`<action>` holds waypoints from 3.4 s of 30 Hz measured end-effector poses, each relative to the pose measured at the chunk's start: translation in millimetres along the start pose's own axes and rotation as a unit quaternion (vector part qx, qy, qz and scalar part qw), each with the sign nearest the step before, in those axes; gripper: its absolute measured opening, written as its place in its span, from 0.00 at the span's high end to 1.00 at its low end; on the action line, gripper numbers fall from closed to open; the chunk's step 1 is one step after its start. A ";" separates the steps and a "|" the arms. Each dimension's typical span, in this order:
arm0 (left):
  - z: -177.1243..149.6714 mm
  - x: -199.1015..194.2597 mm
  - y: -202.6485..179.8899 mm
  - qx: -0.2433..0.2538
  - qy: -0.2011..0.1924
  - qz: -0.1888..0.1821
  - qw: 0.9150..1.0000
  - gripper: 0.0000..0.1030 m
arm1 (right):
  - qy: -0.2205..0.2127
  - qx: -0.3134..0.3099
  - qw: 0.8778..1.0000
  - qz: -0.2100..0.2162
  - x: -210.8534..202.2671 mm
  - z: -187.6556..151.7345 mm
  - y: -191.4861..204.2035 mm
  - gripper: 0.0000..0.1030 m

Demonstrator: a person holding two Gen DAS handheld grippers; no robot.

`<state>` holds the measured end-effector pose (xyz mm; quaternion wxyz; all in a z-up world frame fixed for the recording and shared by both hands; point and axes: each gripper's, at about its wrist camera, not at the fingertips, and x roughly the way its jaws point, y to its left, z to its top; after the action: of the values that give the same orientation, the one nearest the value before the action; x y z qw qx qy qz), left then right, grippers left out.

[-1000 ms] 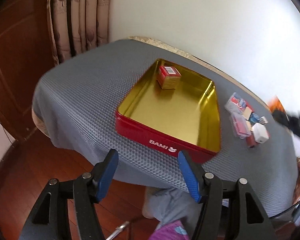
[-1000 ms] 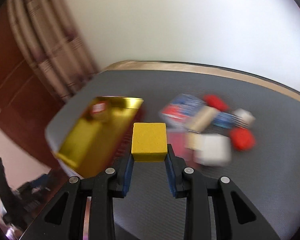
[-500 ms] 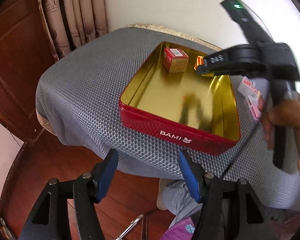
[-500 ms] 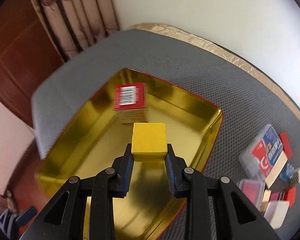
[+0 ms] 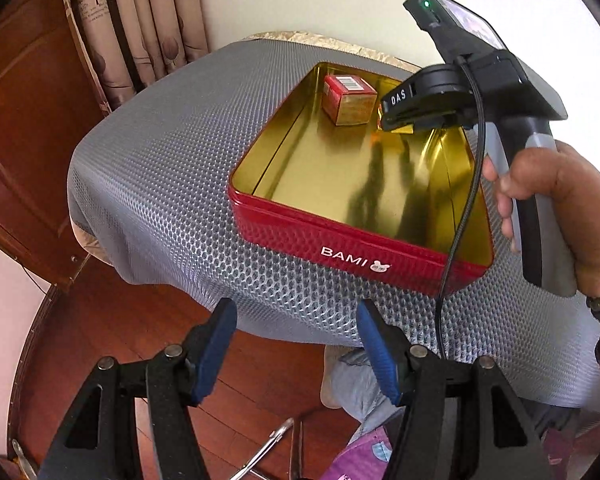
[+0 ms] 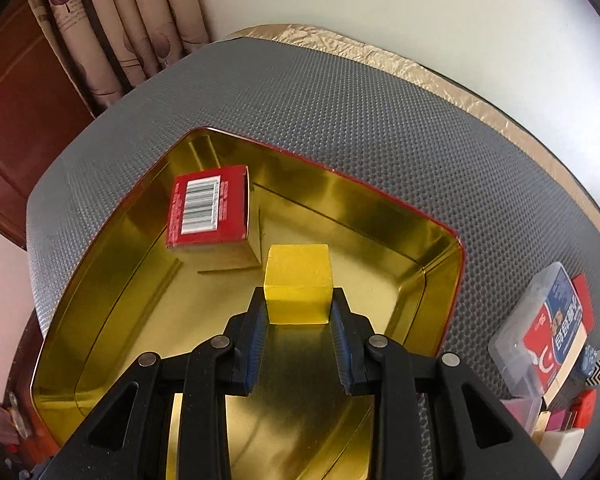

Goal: Organize rigid objects
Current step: 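Lower the yellow cube into the tin and open the right gripper, then grasp the white charger with left gripper, then lift the white charger with left gripper while right grasps red rubber cube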

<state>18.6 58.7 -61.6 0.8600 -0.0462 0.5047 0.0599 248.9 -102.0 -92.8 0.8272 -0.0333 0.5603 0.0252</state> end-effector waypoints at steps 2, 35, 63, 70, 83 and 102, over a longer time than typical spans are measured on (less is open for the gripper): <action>0.0 0.3 -0.1 0.002 0.002 -0.001 1.000 0.38 | -0.003 0.006 1.000 0.003 -0.5 1.1 -0.8 0.72; -23.2 -31.9 -79.1 0.143 -0.018 -0.098 0.985 0.38 | -0.114 0.193 0.936 -0.271 -155.6 -266.0 -274.8 0.14; 95.2 36.9 -309.6 0.205 0.080 -0.164 0.962 0.38 | -0.179 0.287 0.933 -0.127 -183.5 -315.2 -323.8 0.06; 94.8 49.0 -330.6 0.227 0.082 -0.137 0.961 0.38 | -0.183 0.288 0.934 -0.108 -181.4 -314.8 -327.7 0.06; 86.5 64.6 -338.2 0.225 0.082 -0.121 0.963 0.45 | -0.184 0.294 0.933 -0.092 -180.1 -317.8 -329.6 0.06; 27.9 21.0 -239.6 0.145 0.081 -0.178 0.970 0.51 | -0.146 0.292 0.940 -0.098 -164.8 -309.6 -330.4 0.05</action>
<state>88.7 -173.1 -61.8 0.8107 -0.0148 0.5594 -0.1720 -72.6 -457.8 -45.4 0.8716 0.1592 0.4101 -0.2163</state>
